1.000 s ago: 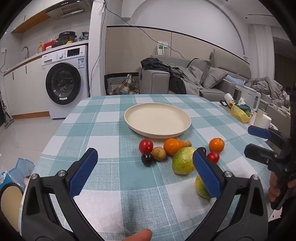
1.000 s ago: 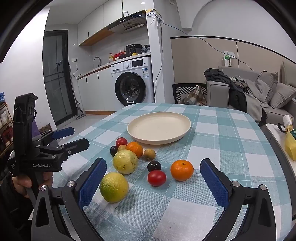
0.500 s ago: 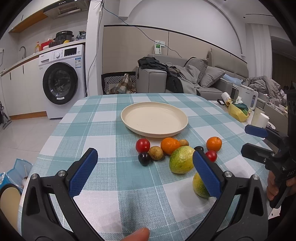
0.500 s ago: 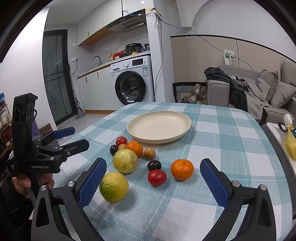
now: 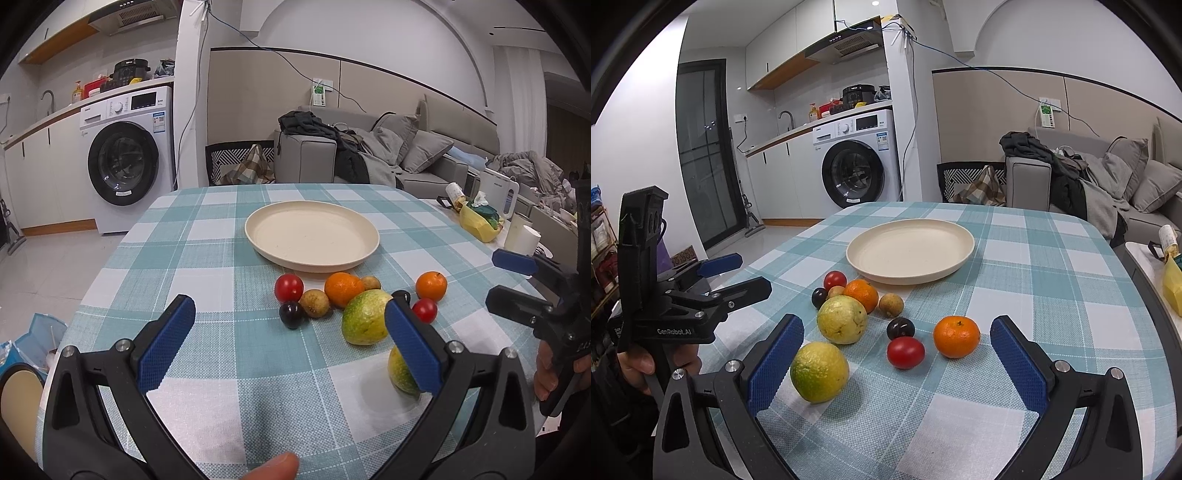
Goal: Organize fruits
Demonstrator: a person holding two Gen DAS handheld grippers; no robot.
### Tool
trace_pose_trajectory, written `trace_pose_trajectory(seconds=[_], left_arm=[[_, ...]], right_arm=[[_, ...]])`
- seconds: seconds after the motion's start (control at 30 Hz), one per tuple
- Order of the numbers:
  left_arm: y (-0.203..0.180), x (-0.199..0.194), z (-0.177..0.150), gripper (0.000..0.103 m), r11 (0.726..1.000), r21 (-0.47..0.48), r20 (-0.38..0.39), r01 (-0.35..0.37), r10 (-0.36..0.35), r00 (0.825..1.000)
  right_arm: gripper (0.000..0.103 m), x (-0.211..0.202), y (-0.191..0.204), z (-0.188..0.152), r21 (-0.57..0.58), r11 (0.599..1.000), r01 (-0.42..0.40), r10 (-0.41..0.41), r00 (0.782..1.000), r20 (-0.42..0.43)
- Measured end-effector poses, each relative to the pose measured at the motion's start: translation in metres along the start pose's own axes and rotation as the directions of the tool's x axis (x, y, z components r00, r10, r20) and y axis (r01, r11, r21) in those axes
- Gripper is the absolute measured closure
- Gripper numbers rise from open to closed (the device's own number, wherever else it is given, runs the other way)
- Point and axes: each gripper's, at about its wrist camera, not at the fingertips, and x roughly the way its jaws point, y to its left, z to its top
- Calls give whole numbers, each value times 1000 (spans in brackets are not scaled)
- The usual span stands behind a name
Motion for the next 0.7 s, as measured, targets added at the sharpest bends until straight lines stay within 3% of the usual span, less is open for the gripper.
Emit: trace_pose_trajectory(seconds=[0.7], left_arm=[[3,3,0,1,1000,-16,-5,-9,9,1000]], right_arm=[[0,-3,-3,3,2,1000,-4,4,1000,-2]])
